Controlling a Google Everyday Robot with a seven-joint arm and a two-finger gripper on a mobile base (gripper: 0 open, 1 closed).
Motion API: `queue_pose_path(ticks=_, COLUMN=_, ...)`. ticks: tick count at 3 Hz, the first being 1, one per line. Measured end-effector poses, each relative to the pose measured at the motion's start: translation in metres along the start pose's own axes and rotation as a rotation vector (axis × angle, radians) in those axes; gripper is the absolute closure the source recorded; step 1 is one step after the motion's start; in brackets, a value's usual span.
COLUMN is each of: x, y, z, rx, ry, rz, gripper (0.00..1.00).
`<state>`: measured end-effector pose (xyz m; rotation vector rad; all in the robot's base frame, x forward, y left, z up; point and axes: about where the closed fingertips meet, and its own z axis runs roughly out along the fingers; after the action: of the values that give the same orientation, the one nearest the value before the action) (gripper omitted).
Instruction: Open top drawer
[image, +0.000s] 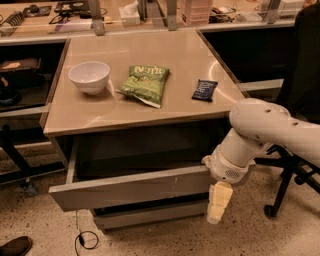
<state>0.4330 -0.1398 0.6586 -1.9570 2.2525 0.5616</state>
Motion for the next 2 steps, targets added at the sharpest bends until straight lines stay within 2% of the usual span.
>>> queue_pose_path(ticks=2, x=0.005, y=0.021, z=0.002, rx=-0.026, ry=0.002, rz=-0.009, gripper=0.00)
